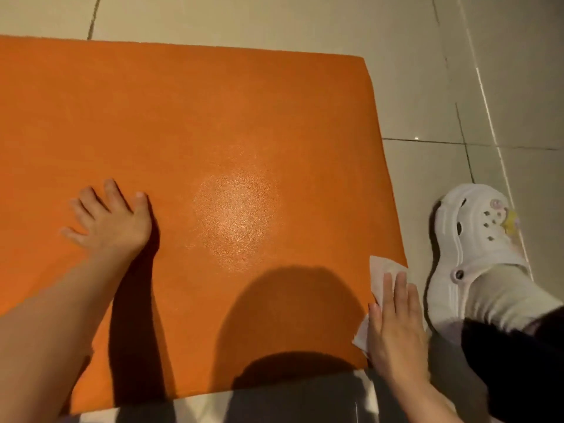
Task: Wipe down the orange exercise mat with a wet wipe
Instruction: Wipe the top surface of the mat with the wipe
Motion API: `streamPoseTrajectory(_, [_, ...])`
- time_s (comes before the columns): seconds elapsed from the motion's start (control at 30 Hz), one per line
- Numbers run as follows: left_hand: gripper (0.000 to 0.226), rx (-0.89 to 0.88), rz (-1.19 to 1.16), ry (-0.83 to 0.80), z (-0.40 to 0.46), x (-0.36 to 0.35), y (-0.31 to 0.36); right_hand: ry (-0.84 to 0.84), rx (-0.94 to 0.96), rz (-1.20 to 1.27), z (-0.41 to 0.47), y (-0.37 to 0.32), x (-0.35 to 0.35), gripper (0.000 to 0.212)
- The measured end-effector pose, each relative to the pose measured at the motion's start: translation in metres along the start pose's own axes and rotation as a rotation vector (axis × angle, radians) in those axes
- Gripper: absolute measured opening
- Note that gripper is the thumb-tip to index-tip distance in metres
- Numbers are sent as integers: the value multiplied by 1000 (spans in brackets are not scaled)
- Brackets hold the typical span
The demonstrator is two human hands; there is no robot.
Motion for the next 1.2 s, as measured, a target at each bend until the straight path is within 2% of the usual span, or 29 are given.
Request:
streamPoseTrajectory(0.07, [59, -50, -77, -67, -9, 11, -3, -61, -59, 13, -25, -2, -10, 60])
streamPoseTrajectory(0.2, [56, -106, -75, -23, -55, 25, -43, -108, -112, 6, -59, -41, -23, 60])
streamPoseTrajectory(0.37, [58, -20, 94, -26, -111, 13, -136, -78, 207, -30, -89, -119, -39, 58])
streamPoseTrajectory(0.47, [63, -50, 108, 0, -119, 6, -152, -114, 400, -11, -87, -161, -42, 55])
streamPoseTrajectory(0.53, [68, -46, 113, 19, -117, 2, -152, -39, 456, -92, -74, -162, -40, 56])
streamPoseTrajectory(0.57, [68, -47, 110, 33, -117, 2, -152, -3, 425, -102, -64, -151, -38, 61])
streamPoseTrajectory(0.6, [68, -53, 103, 50, -116, 1, -153, 16, 314, -48, -50, -135, -32, 62])
streamPoseTrajectory(0.7, [64, -46, 81, 85, -115, 0, -154, -21, -143, 83, -12, -81, -10, 61])
streamPoseTrajectory(0.77, [62, -56, 61, 105, -114, 0, -153, -14, -230, 67, -6, -73, -1, 65])
streamPoseTrajectory(0.83, [62, -73, 52, 117, -113, 1, -152, -2, -244, 85, -12, -94, -7, 65])
streamPoseTrajectory(0.93, [64, -65, 63, 76, -114, 1, -154, 12, -61, 77, -35, -166, -25, 63])
streamPoseTrajectory(1.07, [68, -87, 61, -29, -113, 8, -154, -16, 527, 18, -101, -281, -51, 59])
streamPoseTrajectory(1.1, [70, -117, 48, -66, -113, 12, -156, -37, 608, -14, -119, -296, -57, 61])
streamPoseTrajectory(1.2, [75, -287, 30, -159, -117, 26, -174, -87, 676, -47, -136, -301, -59, 67])
Point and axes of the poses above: each hand's wrist, its own z-axis towards the middle knuckle, its own x-axis out of the back of the hand, y = z × x, the point moved 4 cm from there along z, towards the middle knuckle, and after that the axes turned 5 degrees about -z, right-handed, at the moved point
